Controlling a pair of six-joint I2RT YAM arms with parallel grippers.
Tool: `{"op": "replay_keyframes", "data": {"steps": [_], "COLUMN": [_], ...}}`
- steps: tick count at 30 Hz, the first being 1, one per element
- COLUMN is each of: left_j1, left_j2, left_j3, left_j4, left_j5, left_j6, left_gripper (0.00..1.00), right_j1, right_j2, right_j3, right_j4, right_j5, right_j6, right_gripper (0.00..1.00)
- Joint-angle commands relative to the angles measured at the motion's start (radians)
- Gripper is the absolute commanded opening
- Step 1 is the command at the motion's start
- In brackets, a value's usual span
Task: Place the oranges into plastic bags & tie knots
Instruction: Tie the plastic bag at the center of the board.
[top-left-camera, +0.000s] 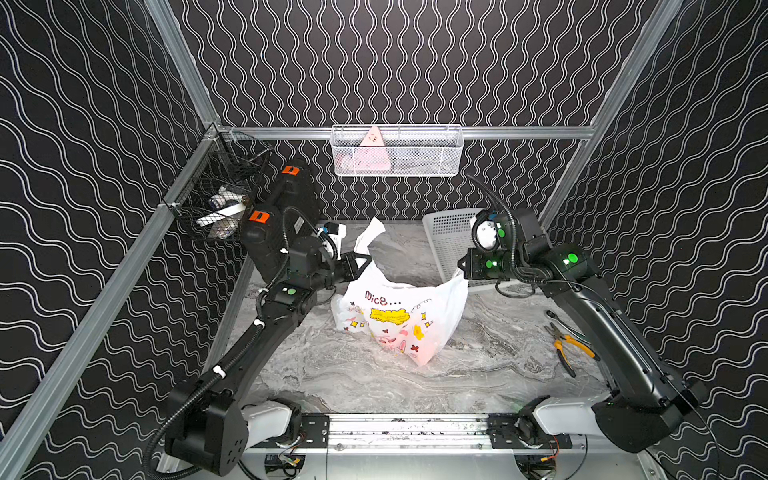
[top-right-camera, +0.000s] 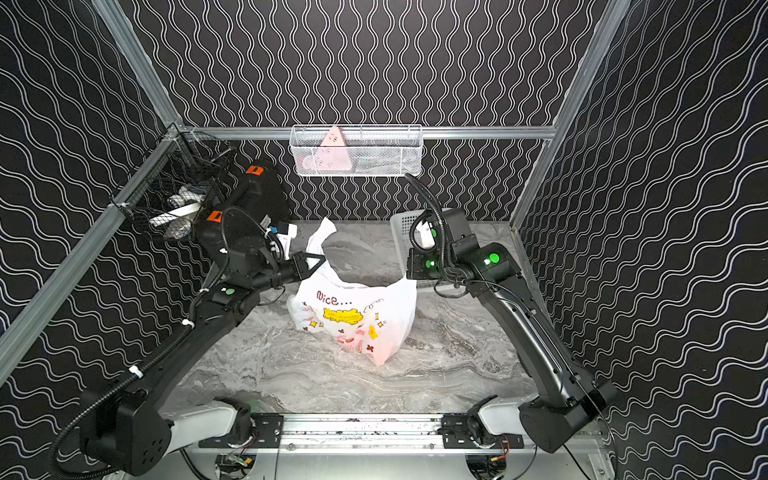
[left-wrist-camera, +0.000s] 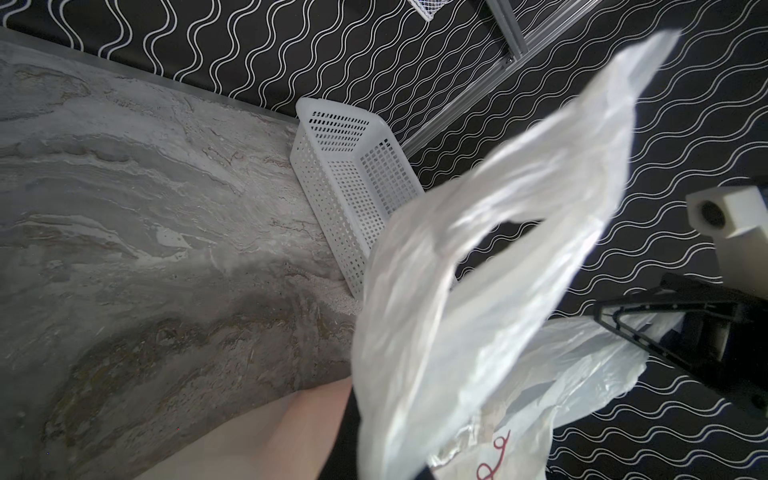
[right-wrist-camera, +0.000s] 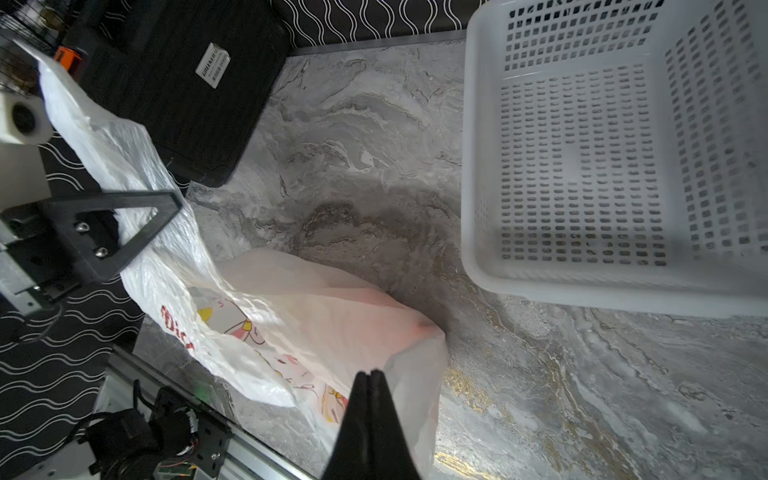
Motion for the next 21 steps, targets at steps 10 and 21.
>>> {"op": "replay_keyframes", "data": {"steps": [10, 21], "left_j1": [-0.135, -0.138], "left_j2": [0.074, 0.218], "left_j3": [0.163, 0.247], "left_j4": [-0.391, -0.374], "left_j5": [-0.064, 0.026], "left_j6": [0.146, 0.138], "left_gripper": [0.0, 0.0], "right_j1": [0.016, 0.1], "right_j2": [0.094, 0.303], "right_j3": [0.059, 0.253], "right_j4": [0.057, 0.075], "right_j5": [-0.255, -0.49], "right_j6": [-0.261, -0.367], "right_gripper": [0.0, 0.0]}}
